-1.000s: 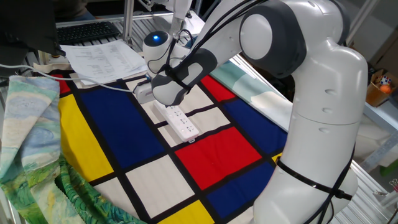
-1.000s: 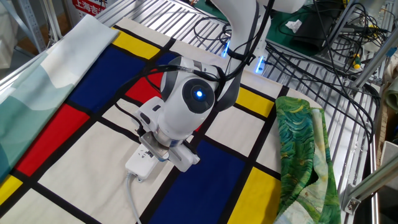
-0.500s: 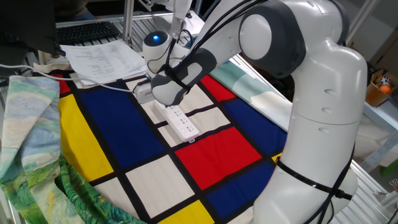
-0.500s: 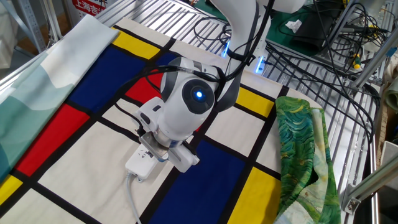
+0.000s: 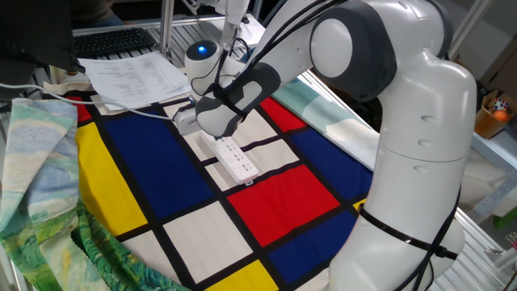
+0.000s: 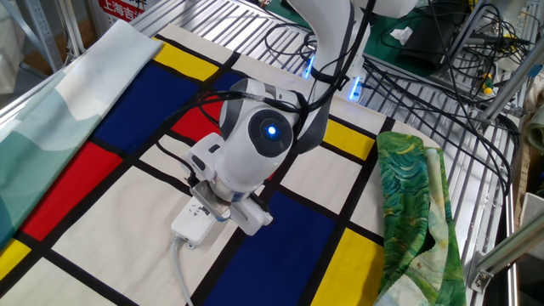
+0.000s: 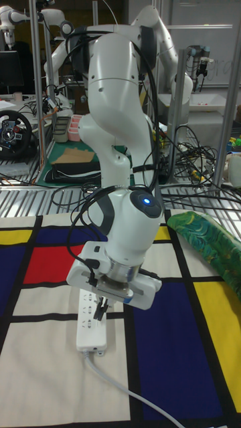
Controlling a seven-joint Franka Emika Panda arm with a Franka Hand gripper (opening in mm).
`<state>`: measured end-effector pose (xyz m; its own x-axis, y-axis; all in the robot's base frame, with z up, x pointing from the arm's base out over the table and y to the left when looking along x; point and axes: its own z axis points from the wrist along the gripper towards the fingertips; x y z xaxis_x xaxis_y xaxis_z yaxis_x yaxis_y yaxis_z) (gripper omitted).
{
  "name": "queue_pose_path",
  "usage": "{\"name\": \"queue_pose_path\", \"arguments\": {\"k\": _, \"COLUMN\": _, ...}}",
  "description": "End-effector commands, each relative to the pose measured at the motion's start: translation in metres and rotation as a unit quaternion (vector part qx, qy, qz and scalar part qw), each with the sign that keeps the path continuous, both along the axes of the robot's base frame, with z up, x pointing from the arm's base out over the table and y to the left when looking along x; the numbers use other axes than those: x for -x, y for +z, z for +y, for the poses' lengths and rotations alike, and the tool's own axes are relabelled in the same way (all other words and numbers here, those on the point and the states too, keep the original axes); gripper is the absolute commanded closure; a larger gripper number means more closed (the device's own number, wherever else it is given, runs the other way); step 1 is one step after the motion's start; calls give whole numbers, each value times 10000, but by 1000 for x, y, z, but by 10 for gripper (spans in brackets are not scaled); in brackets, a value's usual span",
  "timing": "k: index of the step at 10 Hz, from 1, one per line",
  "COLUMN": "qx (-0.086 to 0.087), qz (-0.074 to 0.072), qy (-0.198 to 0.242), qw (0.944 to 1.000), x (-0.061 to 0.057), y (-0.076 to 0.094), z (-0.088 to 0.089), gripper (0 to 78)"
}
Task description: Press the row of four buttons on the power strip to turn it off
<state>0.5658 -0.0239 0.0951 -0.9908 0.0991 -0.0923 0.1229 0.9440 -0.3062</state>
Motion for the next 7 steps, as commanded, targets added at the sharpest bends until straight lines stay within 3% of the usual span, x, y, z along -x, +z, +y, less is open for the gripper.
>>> {"name": "queue_pose_path", "arguments": {"k": 1, "qx": -39, "qz": 56, "qy": 42, "qw": 10000, "x": -1, "y": 2, "z": 0, "gripper": 776}}
{"name": "queue_pose_path", "arguments": {"k": 2, "qx": -29, "qz": 180, "qy": 59, "qw": 9998, "x": -1, "y": 2, "z": 0, "gripper": 776}}
{"name": "queue_pose_path", "arguments": {"k": 3, "qx": -31, "qz": 195, "qy": 56, "qw": 9998, "x": -1, "y": 2, "z": 0, "gripper": 776}}
{"name": "queue_pose_path", "arguments": {"k": 7, "qx": -25, "qz": 135, "qy": 91, "qw": 9999, "x": -2, "y": 2, "z": 0, "gripper": 776}}
